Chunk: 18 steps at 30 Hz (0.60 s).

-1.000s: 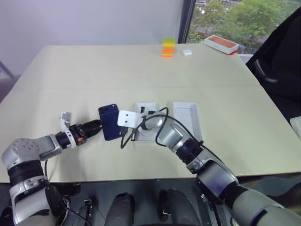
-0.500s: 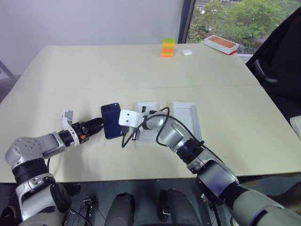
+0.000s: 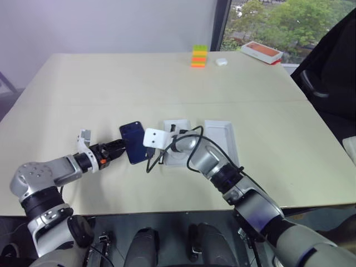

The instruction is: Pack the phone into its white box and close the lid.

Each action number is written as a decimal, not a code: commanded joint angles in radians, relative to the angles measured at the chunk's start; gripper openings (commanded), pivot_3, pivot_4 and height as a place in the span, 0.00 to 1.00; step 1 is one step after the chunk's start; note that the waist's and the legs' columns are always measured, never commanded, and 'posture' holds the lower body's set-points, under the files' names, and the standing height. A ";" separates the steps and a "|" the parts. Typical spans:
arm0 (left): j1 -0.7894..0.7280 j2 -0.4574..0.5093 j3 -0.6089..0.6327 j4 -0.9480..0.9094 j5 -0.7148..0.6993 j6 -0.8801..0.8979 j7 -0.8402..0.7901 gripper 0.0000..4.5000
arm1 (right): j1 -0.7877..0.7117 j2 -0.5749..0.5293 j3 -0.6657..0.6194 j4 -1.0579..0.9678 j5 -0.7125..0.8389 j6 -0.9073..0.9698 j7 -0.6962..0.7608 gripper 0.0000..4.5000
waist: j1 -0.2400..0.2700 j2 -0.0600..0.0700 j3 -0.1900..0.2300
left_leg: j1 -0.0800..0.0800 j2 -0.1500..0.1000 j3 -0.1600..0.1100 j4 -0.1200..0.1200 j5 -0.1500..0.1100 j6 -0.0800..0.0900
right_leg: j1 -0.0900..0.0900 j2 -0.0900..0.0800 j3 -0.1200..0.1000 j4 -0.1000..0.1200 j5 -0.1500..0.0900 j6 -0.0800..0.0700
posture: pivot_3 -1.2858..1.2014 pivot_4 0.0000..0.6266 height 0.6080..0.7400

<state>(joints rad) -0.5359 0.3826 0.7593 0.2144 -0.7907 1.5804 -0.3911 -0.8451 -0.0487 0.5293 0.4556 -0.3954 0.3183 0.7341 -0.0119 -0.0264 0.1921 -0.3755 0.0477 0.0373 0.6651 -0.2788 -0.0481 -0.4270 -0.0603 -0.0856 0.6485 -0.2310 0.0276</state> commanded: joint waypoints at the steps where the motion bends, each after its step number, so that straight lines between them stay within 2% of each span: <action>1: -0.022 -0.035 -0.055 -0.047 -0.045 0.031 -0.014 0.67 | 0.025 0.025 0.044 -0.052 0.026 -0.012 0.060 0.01 | 0.000 0.000 0.000 | 0.000 0.000 0.000 0.000 0.000 0.000 | 0.000 0.000 0.000 0.000 0.000 0.000 | 0.52 0.24 1.00; 9: 0.025 -0.012 -0.086 -0.075 -0.098 0.034 -0.023 0.67 | 0.066 0.005 0.032 -0.195 0.089 0.020 0.185 0.01 | -0.009 0.000 0.000 | -0.001 0.000 0.000 -0.005 0.000 0.000 | -0.002 0.000 0.000 -0.002 -0.002 0.003 | 0.52 0.24 1.00; 18: 0.034 -0.004 -0.100 -0.068 -0.219 0.034 0.036 0.67 | 0.088 0.016 0.036 -0.200 0.083 0.032 0.188 0.01 | -0.008 -0.001 0.000 | 0.001 0.000 0.001 -0.013 0.000 -0.001 | -0.003 0.000 0.000 -0.004 -0.002 0.003 | 0.52 0.24 1.00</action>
<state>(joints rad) -0.4854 0.4097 0.7233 0.1518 -0.9035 1.5760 -0.3271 -0.7606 -0.0867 0.5123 0.2864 -0.3495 0.3641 0.8996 -0.0198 -0.0270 0.1925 -0.3746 0.0472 0.0380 0.6522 -0.2787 -0.0491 -0.4297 -0.0606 -0.0855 0.6441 -0.2327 0.0302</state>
